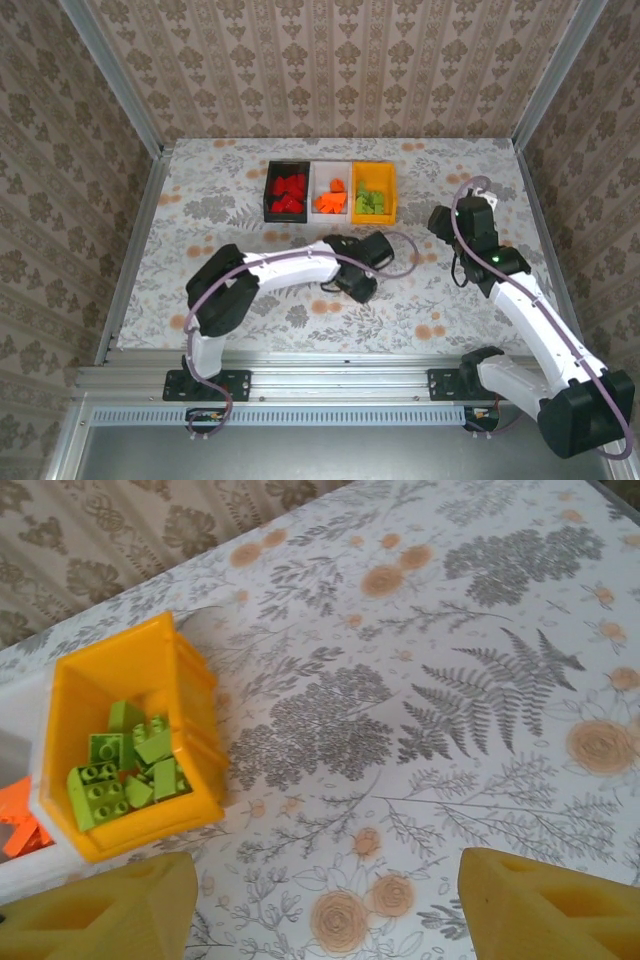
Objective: Sort the legos into containers by color
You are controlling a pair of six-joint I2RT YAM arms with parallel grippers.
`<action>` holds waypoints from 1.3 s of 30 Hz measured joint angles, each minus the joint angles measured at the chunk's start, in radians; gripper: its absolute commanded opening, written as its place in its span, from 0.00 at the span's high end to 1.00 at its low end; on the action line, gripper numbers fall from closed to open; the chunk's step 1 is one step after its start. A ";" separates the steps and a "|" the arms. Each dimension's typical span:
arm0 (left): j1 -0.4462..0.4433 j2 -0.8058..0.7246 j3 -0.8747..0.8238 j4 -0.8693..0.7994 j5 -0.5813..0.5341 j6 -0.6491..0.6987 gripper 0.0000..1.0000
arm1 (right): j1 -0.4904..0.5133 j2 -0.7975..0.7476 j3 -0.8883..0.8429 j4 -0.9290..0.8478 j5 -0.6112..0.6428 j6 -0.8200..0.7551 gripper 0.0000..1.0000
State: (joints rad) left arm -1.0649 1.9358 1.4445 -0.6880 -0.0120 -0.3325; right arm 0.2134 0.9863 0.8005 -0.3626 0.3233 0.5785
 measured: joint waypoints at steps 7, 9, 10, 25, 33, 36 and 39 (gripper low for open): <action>0.274 0.020 0.311 -0.024 -0.036 0.058 0.73 | -0.007 -0.040 -0.080 0.021 -0.006 0.076 0.27; 0.344 0.076 0.451 -0.026 -0.038 0.068 0.74 | -0.007 -0.045 -0.086 0.023 -0.013 0.084 0.27; 0.365 0.109 0.510 -0.027 -0.038 0.072 0.74 | -0.007 -0.045 -0.087 0.023 -0.016 0.084 0.27; 0.444 0.535 0.938 -0.166 0.012 0.093 0.58 | -0.007 -0.074 -0.091 0.016 -0.050 0.069 0.26; 0.445 0.530 0.939 -0.174 0.019 0.097 0.20 | -0.007 -0.024 -0.091 0.016 -0.114 0.047 0.25; 0.445 0.499 0.925 -0.179 0.034 0.100 0.08 | -0.007 -0.024 -0.091 0.016 -0.134 0.044 0.24; 0.442 0.376 0.807 -0.156 0.033 0.109 0.00 | -0.006 -0.033 -0.091 0.016 -0.159 0.031 0.22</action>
State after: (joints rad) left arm -0.6228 2.3116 2.2517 -0.8440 0.0208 -0.2237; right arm 0.2077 0.9531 0.7097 -0.3462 0.1642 0.6094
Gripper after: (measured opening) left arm 0.970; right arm 0.770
